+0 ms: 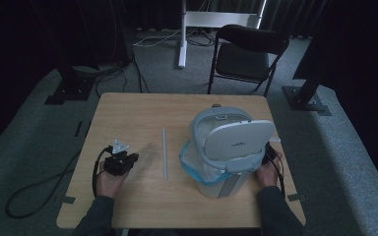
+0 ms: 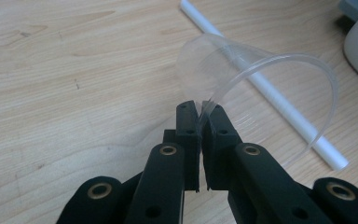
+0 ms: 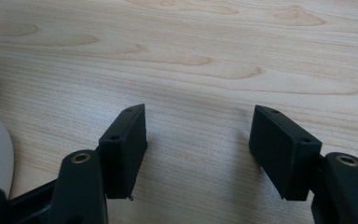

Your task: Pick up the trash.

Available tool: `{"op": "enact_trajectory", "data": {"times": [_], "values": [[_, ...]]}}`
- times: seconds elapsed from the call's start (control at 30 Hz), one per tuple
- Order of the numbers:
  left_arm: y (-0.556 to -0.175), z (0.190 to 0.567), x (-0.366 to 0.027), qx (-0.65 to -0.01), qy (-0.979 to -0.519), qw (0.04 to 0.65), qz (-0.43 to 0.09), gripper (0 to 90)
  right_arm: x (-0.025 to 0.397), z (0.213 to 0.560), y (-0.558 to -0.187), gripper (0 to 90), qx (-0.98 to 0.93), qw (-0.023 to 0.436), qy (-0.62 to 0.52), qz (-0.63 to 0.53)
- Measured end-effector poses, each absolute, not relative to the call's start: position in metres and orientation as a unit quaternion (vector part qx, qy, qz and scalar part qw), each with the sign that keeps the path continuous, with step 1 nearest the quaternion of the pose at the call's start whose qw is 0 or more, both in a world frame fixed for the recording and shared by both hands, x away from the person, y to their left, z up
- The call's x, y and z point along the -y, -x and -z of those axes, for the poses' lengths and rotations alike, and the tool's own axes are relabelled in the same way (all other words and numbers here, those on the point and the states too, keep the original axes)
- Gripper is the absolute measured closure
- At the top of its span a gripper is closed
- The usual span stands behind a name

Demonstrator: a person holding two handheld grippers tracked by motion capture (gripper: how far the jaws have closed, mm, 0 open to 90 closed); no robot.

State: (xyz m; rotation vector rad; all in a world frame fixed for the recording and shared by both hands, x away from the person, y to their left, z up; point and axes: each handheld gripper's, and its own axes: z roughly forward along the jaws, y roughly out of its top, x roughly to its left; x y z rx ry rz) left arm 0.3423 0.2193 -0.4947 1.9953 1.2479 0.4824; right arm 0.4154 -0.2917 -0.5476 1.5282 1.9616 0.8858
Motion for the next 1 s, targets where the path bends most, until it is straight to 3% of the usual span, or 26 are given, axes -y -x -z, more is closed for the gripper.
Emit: {"op": "enact_trajectory", "data": {"times": [0.8,1.0], "values": [[-0.352,0.468,-0.212,-0.471,-0.759,0.398,-0.209,85.8,0.291,0.548,-0.416,32.4,-0.722,0.248,-0.559,-0.324],[-0.355,0.461,-0.209,-0.464,-0.759,0.403,-0.213,85.8,0.291,0.548,-0.416,27.8,-0.722,0.246,-0.561,-0.322]]}}
